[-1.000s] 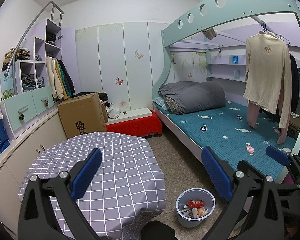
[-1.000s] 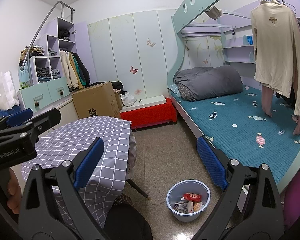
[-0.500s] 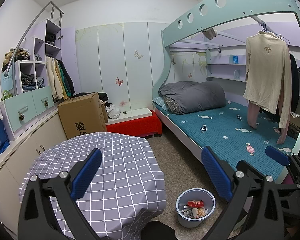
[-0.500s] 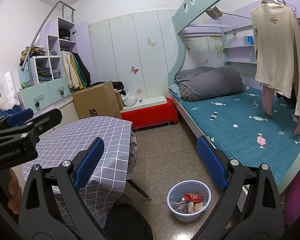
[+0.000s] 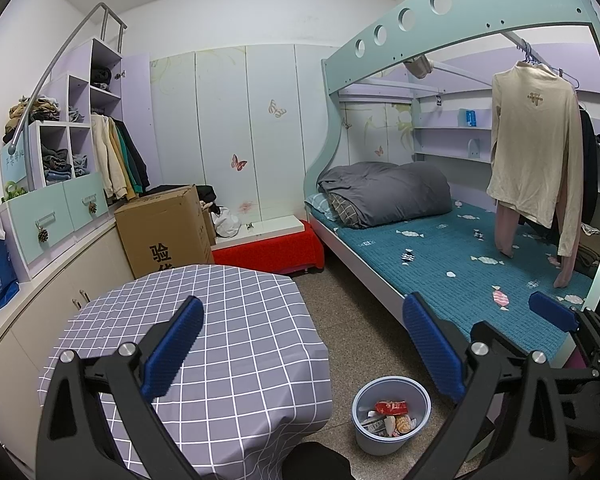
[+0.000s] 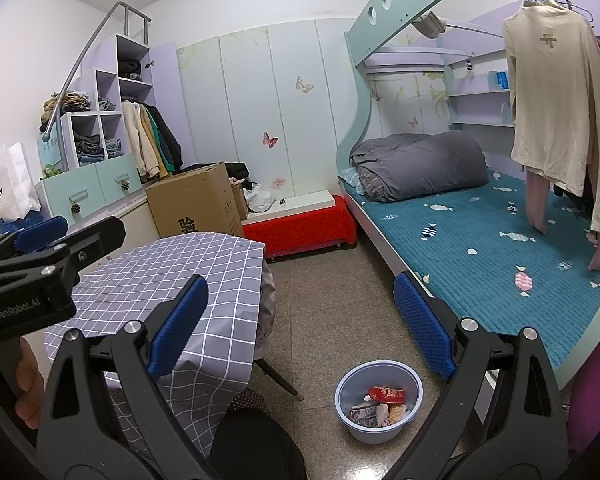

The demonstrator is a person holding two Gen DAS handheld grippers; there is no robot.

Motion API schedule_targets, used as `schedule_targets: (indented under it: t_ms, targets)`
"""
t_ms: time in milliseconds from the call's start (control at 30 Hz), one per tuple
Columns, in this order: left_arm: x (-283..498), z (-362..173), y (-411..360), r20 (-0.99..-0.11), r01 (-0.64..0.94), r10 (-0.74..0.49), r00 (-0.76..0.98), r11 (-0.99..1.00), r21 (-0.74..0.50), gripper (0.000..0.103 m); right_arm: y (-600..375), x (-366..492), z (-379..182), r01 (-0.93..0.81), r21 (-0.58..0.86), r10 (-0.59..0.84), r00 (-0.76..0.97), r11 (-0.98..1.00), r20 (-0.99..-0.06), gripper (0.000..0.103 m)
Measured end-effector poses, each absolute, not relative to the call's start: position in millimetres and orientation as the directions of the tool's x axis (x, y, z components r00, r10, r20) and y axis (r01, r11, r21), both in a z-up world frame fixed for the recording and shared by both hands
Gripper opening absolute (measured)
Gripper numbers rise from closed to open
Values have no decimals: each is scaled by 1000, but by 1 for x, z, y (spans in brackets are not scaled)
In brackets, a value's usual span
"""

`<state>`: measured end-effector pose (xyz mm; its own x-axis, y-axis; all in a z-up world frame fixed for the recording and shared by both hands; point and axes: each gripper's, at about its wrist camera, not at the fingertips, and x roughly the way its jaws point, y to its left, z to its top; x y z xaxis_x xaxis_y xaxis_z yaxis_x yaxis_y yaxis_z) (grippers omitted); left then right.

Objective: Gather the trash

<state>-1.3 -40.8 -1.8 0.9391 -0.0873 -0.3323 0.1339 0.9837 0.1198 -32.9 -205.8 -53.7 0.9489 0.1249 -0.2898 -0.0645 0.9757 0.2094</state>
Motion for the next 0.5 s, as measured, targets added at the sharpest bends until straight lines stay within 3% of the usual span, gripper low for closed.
schedule_targets:
  t_ms: [500]
  targets:
    - [2, -8, -38, -351, 148, -101, 931, 983, 110, 98, -204, -30, -54, -66, 214, 129, 946, 975, -296, 92]
